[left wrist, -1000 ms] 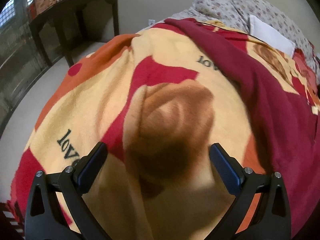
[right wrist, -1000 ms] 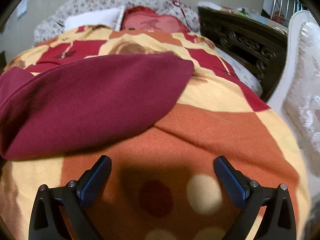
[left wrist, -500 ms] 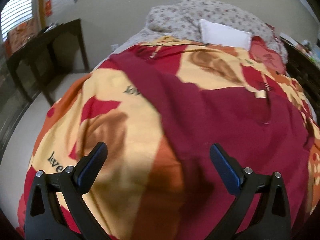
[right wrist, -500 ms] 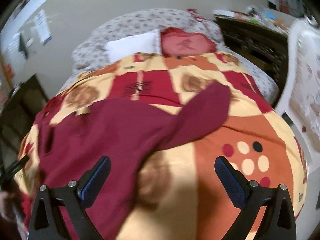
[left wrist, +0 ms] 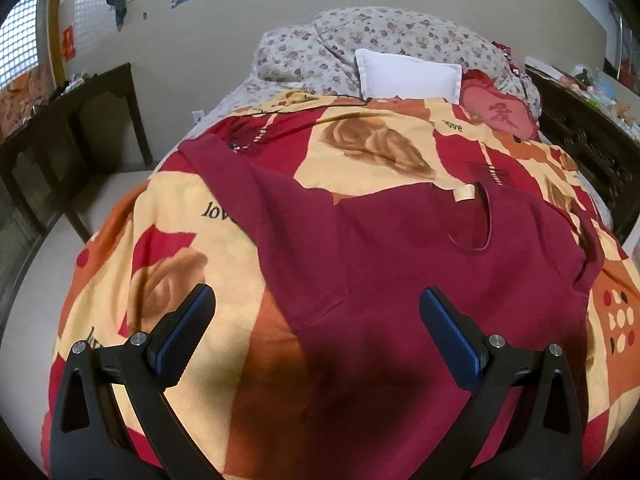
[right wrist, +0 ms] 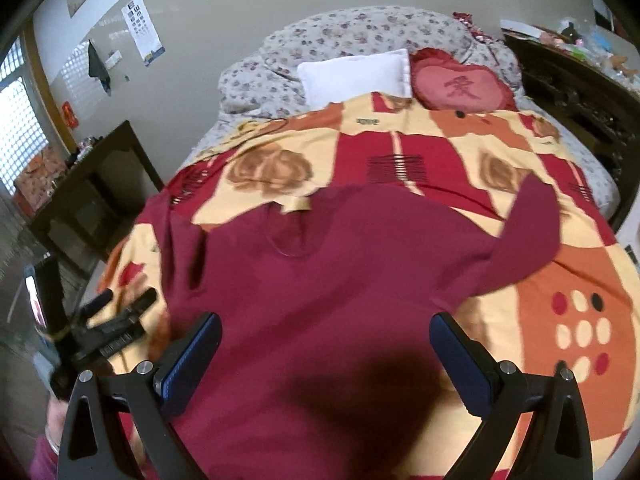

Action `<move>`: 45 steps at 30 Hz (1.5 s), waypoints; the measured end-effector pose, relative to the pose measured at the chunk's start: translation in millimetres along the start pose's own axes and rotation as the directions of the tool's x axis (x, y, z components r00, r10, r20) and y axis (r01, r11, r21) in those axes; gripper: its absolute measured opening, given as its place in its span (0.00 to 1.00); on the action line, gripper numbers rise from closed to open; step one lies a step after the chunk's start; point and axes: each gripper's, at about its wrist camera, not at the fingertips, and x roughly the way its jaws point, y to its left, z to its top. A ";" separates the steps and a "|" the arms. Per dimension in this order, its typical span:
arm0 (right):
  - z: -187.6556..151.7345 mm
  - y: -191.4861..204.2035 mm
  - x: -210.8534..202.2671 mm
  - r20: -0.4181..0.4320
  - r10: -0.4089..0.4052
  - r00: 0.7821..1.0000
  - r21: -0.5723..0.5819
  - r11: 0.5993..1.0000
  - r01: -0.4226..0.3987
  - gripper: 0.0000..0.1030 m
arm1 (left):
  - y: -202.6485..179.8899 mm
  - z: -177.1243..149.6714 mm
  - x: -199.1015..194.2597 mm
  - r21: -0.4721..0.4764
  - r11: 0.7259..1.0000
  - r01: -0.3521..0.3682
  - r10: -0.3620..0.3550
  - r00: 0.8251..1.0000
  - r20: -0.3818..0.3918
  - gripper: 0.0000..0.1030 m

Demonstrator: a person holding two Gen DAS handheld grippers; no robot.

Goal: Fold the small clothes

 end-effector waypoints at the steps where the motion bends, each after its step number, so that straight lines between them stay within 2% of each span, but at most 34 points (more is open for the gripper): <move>1: 3.3 4.5 5.5 0.006 -0.017 1.000 -0.012 1.000 0.017 1.00 | -0.4 0.3 0.3 -0.002 1.000 0.003 -0.003 1.000 -0.001 1.00; 3: 8.5 10.9 15.8 0.019 -0.065 0.998 -0.026 0.998 0.065 1.00 | -1.3 0.9 1.0 -0.005 1.000 0.009 -0.009 1.000 -0.003 1.00; 9: 13.7 17.9 45.4 0.013 -0.131 0.991 -0.071 0.989 0.132 1.00 | -4.9 3.0 5.6 0.000 1.000 0.013 -0.013 1.000 -0.016 1.00; 19: 11.8 13.6 72.4 -0.033 -0.096 0.995 -0.032 0.995 0.095 1.00 | -4.9 2.9 17.9 -0.005 1.000 0.010 -0.010 0.999 -0.041 1.00; 36: 10.5 15.4 95.0 -0.081 -0.062 0.995 -0.006 0.998 0.062 1.00 | -4.7 1.8 34.2 -0.010 1.000 -0.003 0.003 0.998 -0.065 1.00; 45: 11.6 24.9 104.0 -0.092 -0.055 0.994 -0.033 0.998 0.052 1.00 | 7.5 4.7 41.6 -0.036 0.999 -0.015 0.012 0.997 -0.077 1.00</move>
